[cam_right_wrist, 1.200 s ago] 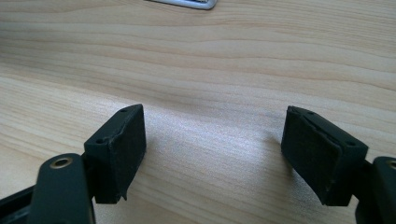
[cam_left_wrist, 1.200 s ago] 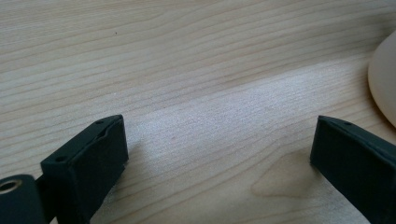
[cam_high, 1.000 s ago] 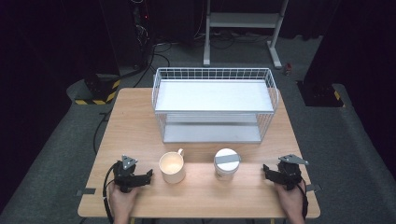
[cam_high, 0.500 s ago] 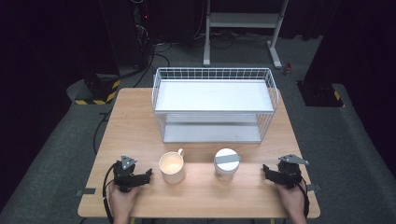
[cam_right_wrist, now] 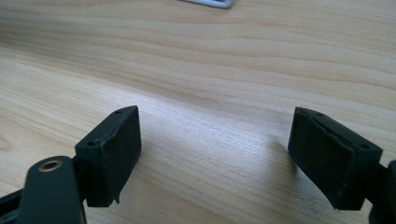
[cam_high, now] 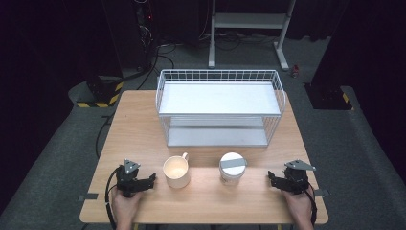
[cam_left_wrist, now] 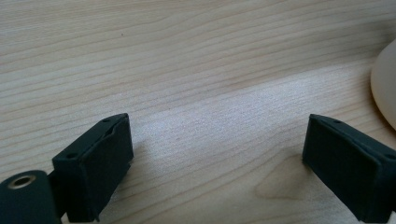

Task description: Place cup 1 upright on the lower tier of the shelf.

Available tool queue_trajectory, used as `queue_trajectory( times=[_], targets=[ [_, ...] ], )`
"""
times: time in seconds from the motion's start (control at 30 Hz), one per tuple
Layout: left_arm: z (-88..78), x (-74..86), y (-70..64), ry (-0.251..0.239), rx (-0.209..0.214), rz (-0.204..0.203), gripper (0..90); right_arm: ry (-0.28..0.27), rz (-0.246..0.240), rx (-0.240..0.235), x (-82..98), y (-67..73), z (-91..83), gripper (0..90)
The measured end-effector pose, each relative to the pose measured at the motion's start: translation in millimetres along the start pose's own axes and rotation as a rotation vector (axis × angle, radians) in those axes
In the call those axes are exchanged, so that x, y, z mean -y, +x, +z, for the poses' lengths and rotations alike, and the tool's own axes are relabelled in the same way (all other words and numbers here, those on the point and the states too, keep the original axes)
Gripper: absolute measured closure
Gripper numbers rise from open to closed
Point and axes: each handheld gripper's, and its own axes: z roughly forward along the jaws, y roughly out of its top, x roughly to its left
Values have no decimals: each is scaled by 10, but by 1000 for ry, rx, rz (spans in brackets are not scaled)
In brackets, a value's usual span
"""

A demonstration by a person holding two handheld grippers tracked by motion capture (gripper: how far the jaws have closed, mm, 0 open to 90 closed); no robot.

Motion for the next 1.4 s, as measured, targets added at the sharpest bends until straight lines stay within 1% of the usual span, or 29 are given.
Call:
queue_trajectory(
  times=[0.03, 0.07, 0.17, 0.37, 0.4, 0.5, 0.57, 0.6, 0.63, 0.67, 0.73, 0.9, 0.97, 1.03, 1.07, 1.17, 1.23, 1.33, 1.4],
  targets=[
    [0, 0, 0, 0, 0, 0, 91, 0, 0, 0, 0, 0, 0, 176],
    [0, 0, 0, -1, -1, -1, 92, -10, -1, -15, 15, 16, -24, 175],
    [-1, 0, 0, 0, -1, -2, 93, -20, -18, -30, 38, 40, -50, 176],
    [0, 1, -1, -2, -1, -5, 95, -35, -23, -41, 60, 92, -98, 177],
    [0, 1, -1, -2, -1, -4, 95, -42, -32, -47, 64, 124, -112, 176],
    [0, 1, -2, -2, -2, -5, 95, -54, -47, -51, 65, 147, -123, 176],
    [-1, 1, -2, -3, -3, -6, 97, -62, -44, -64, 68, 171, -139, 176],
    [-1, 1, -2, -3, -3, -7, 99, -67, -54, -72, 71, 196, -155, 175],
    [-1, 1, -2, -3, -3, -7, 99, -67, -54, -72, 71, 196, -155, 175],
    [-1, 2, -2, -3, -3, -7, 99, -73, -64, -86, 74, 222, -170, 174],
    [-1, 2, -2, -4, -3, -7, 100, -80, -73, -93, 79, 248, -182, 173],
    [-3, 1, 2, -3, -4, -5, 104, -80, -78, -115, 84, 296, -202, 170],
    [-3, 1, 2, -3, -4, -5, 104, -86, -95, -132, 89, 341, -224, 168],
    [-3, 1, 1, -3, -4, -5, 104, -87, -96, -136, 92, 357, -231, 167],
    [-4, 1, 4, -3, -6, -2, 106, -92, -111, -149, 96, 383, -239, 164],
    [-3, 1, 4, -4, -8, -2, 106, -90, -113, -158, 102, 411, -247, 160],
    [-4, 1, 5, -3, -7, -2, 107, -90, -125, -172, 108, 451, -259, 151],
    [-4, 0, 6, -5, -8, -1, 108, -89, -125, -188, 111, 476, -270, 146],
    [-4, 1, 6, -5, -9, -1, 110, -94, -141, -201, 113, 499, -281, 144]
  ],
)
